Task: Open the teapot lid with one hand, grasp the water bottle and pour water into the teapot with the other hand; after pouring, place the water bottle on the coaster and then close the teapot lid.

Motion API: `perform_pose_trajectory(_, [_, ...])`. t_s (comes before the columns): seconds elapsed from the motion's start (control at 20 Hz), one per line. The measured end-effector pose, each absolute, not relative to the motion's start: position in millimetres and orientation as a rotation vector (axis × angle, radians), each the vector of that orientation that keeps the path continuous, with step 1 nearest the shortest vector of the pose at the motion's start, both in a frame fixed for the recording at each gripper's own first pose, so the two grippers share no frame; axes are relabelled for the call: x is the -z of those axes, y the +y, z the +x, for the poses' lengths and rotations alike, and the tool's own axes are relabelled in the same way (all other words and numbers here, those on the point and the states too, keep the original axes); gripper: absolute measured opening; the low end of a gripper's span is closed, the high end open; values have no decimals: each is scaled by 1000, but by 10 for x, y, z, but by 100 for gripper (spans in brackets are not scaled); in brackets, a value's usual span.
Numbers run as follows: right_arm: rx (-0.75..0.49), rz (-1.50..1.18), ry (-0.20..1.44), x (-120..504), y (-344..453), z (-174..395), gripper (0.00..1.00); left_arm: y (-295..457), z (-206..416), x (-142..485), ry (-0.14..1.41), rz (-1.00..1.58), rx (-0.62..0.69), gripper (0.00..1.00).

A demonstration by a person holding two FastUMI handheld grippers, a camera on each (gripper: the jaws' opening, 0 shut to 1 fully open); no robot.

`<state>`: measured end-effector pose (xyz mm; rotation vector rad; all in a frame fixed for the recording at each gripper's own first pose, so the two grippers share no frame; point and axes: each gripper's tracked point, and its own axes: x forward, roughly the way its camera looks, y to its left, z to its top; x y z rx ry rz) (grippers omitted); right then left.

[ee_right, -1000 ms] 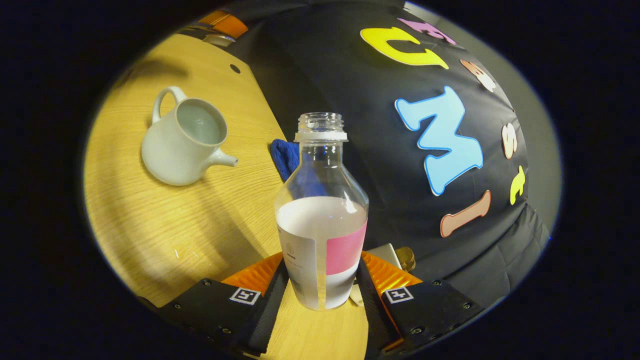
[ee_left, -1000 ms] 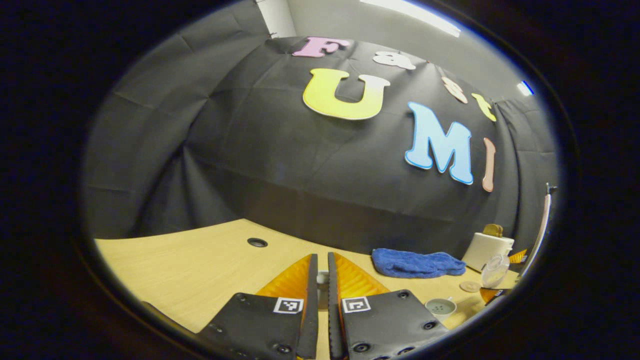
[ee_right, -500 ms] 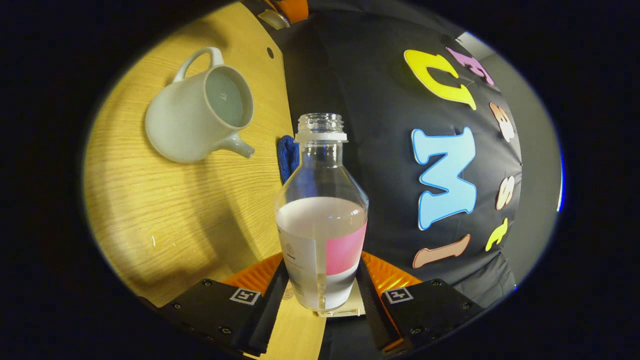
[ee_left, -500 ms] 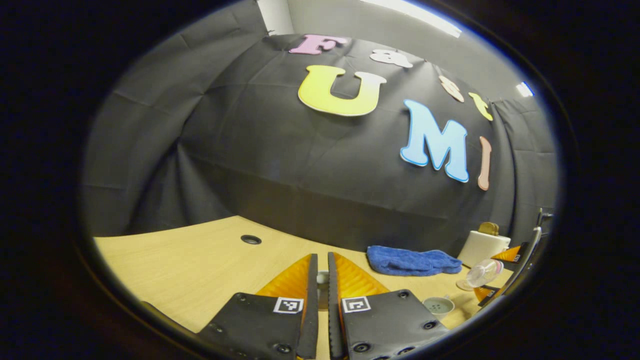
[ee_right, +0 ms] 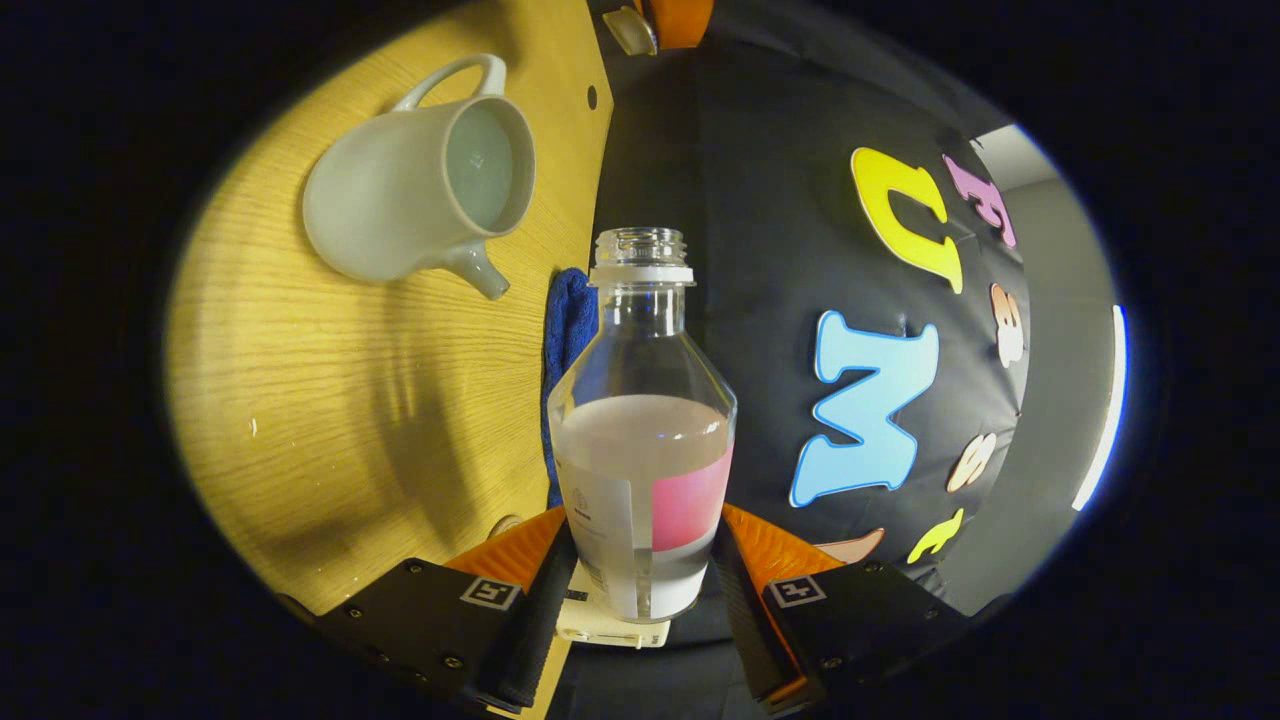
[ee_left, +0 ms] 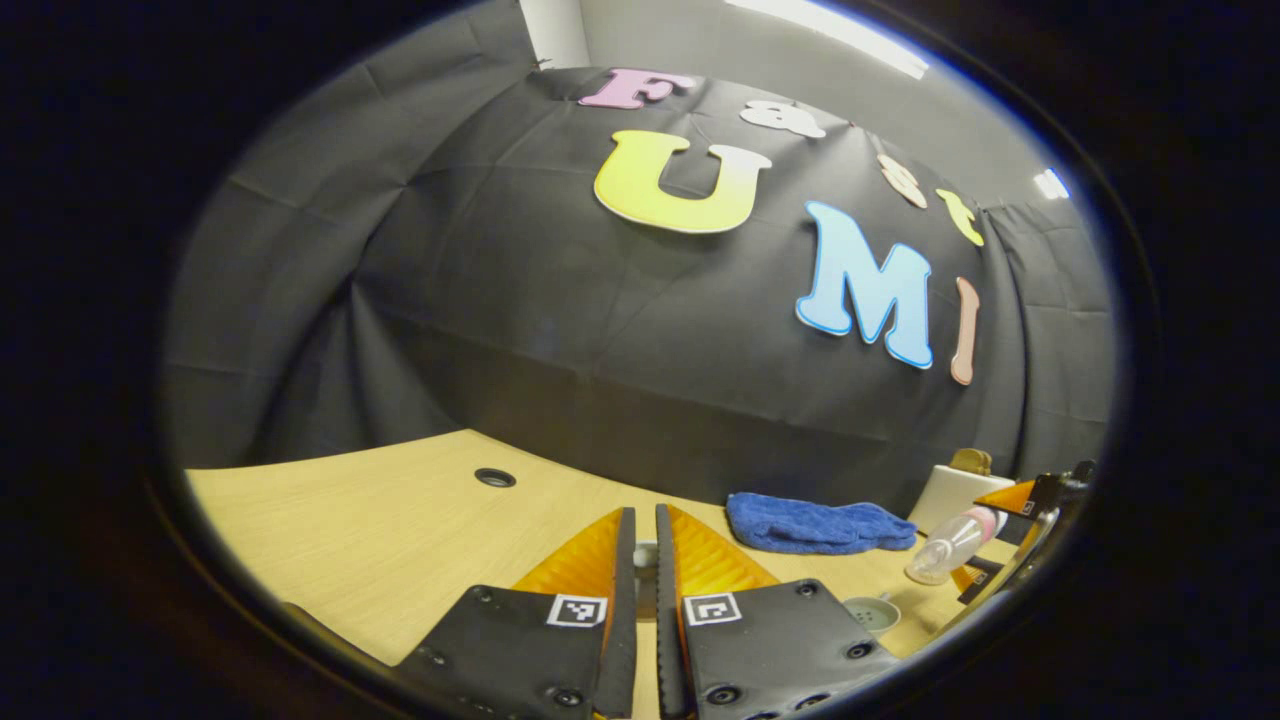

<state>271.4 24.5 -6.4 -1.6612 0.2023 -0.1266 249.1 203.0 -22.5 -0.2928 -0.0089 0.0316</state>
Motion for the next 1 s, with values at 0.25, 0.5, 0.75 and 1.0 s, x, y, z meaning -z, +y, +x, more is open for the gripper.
perform_pose_trajectory(0.25, [104,-1774,159,-19,272,2758,75,2019,2498,235,-2,-294,-24,18])
perform_pose_trajectory(0.5, [88,-1830,152,-77,310,2783,75,2024,2494,213,-8,-302,-25,18])
perform_pose_trajectory(0.75, [103,-1914,102,-172,378,2776,75,2020,2501,222,-6,-312,-26,17])
perform_pose_trajectory(1.0, [100,-2003,55,-257,443,2797,75,2016,2506,231,-2,-317,-26,18])
